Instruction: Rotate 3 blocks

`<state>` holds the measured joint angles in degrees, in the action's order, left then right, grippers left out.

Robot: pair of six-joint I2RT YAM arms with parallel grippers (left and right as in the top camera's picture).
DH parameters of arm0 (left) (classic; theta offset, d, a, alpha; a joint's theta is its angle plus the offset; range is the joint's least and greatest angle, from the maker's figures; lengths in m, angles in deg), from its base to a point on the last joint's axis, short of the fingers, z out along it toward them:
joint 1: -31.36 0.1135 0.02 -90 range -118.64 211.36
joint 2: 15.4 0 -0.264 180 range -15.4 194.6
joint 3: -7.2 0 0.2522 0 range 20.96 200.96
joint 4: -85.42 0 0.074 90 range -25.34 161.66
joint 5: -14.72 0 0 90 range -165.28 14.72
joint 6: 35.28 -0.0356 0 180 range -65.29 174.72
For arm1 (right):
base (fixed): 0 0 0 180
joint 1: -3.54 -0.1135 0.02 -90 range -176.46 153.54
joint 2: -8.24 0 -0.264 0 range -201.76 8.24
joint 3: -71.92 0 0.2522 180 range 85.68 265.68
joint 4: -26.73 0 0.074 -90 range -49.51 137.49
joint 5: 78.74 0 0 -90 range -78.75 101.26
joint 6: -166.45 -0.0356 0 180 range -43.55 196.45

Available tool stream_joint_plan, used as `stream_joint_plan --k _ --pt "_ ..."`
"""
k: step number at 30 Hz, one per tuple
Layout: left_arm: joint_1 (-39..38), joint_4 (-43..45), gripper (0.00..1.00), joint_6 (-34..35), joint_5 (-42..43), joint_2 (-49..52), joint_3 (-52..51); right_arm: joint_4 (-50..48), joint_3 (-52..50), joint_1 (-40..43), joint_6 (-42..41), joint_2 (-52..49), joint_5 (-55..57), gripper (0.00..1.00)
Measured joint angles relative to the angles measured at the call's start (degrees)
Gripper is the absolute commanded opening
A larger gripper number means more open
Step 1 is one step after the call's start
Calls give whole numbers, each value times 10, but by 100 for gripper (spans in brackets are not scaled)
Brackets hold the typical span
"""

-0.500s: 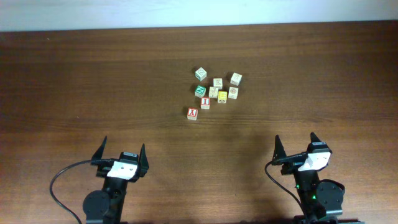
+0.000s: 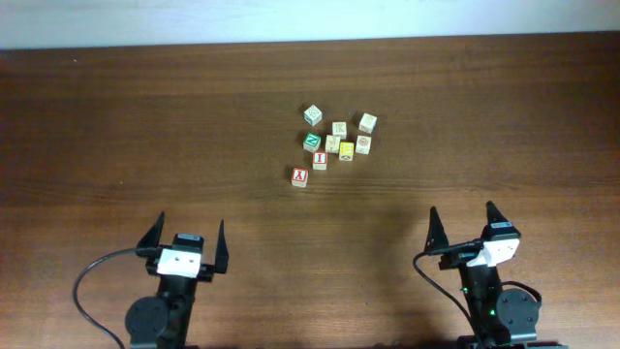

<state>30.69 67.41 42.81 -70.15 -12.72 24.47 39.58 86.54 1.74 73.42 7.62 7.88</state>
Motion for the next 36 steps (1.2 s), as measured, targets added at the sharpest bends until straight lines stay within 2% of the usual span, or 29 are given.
stream_joint_plan --k 3,8,11,16,18,22,24,26,27,28,31,36 --pt "0 -11 99 19 9 44 51 2 12 0 0 -1 -28 98" --pt "0 -72 99 29 71 228 221 26 86 0 0 -26 -70 98" --pt "0 -144 99 32 108 363 341 52 142 0 0 -93 -99 98" --pt "0 -327 99 34 132 571 557 159 320 0 0 -288 -148 98" --pt "1 -377 99 35 136 650 644 202 419 0 0 -393 -172 98" --pt "1 -469 99 34 139 790 784 365 658 0 0 -638 -220 98" --pt "1 -471 99 34 140 834 800 451 767 0 0 -758 -231 98" --pt "1 -473 99 34 140 855 800 466 846 0 -1 -862 -242 98" --pt "1 -475 99 34 140 864 800 439 872 0 -6 -922 -258 68" --pt "1 -476 99 34 140 870 800 418 877 0 -12 -964 -272 64" --pt "1 -474 99 34 140 878 800 370 879 -9 -44 -1060 -247 64" --pt "1 -473 99 34 140 880 800 334 879 -96 -150 -1174 -92 64"
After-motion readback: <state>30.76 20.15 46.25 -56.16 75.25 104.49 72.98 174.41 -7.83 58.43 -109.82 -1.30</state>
